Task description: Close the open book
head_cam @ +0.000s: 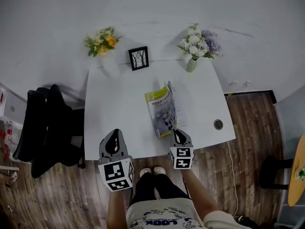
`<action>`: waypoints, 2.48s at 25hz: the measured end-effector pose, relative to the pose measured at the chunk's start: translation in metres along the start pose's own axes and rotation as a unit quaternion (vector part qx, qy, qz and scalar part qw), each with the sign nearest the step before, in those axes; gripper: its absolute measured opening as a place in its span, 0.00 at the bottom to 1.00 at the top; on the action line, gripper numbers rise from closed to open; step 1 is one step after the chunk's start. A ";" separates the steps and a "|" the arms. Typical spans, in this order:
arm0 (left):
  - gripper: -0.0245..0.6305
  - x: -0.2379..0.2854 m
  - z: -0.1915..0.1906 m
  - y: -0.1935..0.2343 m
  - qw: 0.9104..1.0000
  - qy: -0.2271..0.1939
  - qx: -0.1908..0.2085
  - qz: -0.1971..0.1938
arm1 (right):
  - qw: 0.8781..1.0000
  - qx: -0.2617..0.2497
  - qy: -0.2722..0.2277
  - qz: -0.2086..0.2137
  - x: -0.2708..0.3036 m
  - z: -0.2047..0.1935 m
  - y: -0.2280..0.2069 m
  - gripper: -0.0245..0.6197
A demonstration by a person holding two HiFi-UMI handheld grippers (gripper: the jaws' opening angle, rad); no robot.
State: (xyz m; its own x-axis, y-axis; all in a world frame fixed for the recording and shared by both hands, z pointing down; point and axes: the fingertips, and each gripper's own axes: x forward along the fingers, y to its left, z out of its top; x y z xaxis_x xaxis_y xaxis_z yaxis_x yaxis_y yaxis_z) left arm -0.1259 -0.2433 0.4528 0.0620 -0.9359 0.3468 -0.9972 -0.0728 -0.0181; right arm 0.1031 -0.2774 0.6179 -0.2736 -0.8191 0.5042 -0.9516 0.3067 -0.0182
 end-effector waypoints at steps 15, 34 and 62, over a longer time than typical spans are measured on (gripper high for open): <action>0.07 0.020 -0.004 -0.024 1.000 0.016 0.015 -0.019 | 0.991 0.131 0.031 -0.028 0.021 -0.033 -0.040 0.11; 0.07 0.022 0.001 -0.023 1.000 0.007 0.008 -0.019 | 0.985 0.123 0.064 -0.103 0.010 -0.037 -0.071 0.38; 0.07 -0.011 0.101 0.019 0.993 -0.114 -0.020 0.022 | 0.968 -0.043 -0.239 -0.068 -0.100 0.236 -0.012 0.16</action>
State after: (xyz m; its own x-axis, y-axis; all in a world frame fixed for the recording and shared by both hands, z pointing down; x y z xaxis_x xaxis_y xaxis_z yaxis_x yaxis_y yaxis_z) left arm -0.1413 -0.2690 0.3544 0.0216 -0.9919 0.1254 -0.9997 -0.0205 0.0102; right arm 0.1088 -0.3132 0.3642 -0.2001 -0.9790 0.0390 -0.9738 0.2031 0.1021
